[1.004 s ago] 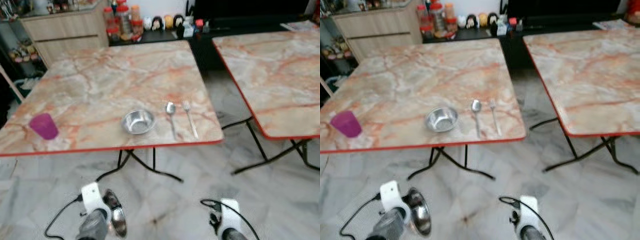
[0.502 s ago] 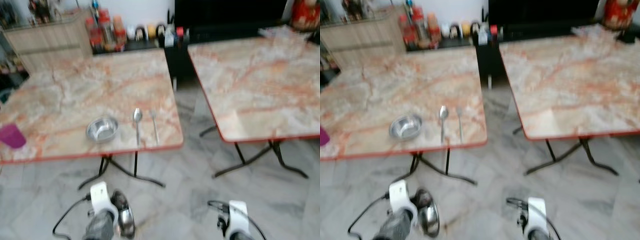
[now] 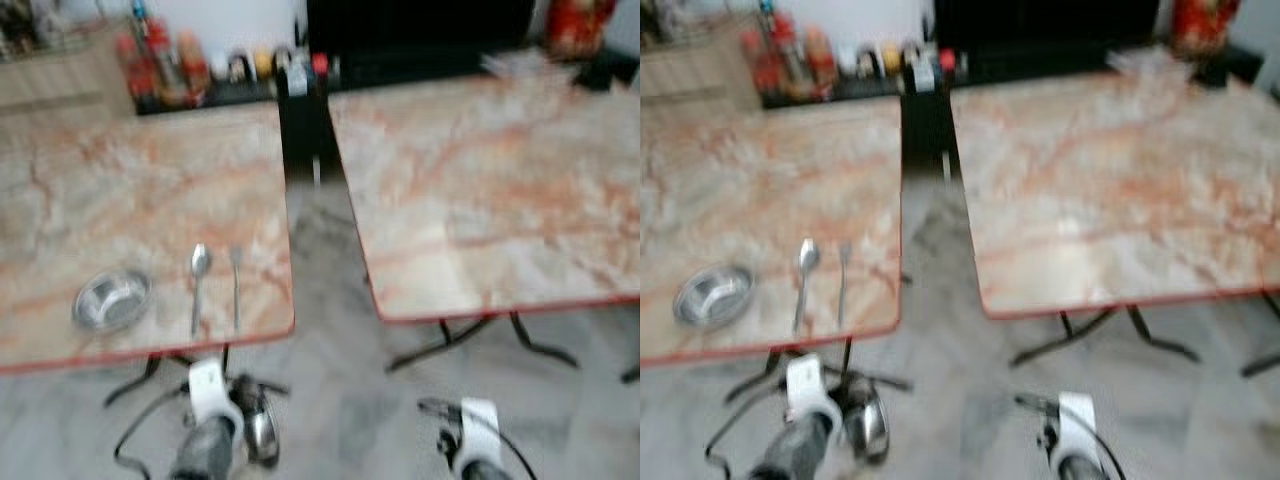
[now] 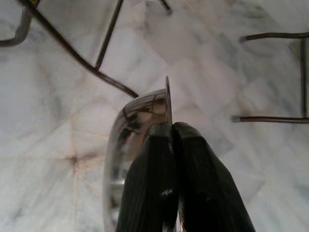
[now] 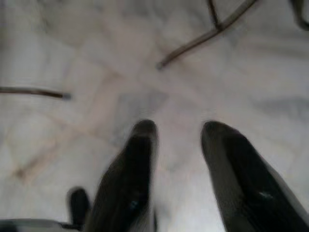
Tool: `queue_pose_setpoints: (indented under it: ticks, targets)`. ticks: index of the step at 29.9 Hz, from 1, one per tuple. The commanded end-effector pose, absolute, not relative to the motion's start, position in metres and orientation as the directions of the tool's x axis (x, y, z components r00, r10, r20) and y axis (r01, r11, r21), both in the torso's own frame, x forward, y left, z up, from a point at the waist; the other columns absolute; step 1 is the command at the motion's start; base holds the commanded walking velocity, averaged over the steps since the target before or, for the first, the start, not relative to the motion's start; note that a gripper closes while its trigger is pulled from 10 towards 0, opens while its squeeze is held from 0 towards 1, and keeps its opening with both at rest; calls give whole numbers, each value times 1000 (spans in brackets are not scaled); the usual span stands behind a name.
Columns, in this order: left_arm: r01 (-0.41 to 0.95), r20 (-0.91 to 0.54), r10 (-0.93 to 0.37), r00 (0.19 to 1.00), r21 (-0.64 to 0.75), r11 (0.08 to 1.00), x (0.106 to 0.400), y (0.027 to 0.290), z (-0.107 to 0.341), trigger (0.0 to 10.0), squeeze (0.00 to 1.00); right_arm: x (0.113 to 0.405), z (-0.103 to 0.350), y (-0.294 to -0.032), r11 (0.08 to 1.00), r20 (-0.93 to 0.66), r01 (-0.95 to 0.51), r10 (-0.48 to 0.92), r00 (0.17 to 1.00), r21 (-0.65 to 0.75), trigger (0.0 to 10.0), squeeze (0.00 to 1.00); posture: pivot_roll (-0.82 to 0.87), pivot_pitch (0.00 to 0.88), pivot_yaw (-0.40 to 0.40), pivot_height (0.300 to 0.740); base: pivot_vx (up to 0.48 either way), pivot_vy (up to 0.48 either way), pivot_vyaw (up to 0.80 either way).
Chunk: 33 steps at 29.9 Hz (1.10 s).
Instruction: Setting the table
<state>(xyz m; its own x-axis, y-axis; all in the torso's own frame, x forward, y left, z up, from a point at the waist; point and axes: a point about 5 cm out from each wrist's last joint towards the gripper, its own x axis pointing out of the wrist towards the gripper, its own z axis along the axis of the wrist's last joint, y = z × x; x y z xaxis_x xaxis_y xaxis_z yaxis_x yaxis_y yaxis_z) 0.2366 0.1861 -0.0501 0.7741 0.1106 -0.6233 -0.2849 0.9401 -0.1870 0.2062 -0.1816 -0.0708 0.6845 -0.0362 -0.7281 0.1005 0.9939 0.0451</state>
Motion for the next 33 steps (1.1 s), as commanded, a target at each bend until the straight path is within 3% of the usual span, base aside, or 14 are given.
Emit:
queue_pose_setpoints:
  ticks: [1, 24, 33]
  targets:
    - [-281, -605, 108, 789, -198, 939, 243, 182, -46, 10000, 0, 192, -78, -185, 993, -759, 113, -44, 649, 39, 10000, 0, -193, 0, 57, 740, 0, -472, -463]
    - [-275, -609, 106, 786, -191, 942, 243, 181, -47, 10000, 0, 193, -78, -183, 994, -755, 102, -33, 655, 46, 10000, 0, -195, 0, 57, 740, 0, -451, 0]
    - [-274, -611, 106, 784, -188, 943, 241, 182, -47, 10000, 0, 192, -78, -182, 996, -757, 84, -28, 653, 36, 10000, 0, -197, 0, 60, 740, 259, -402, 0]
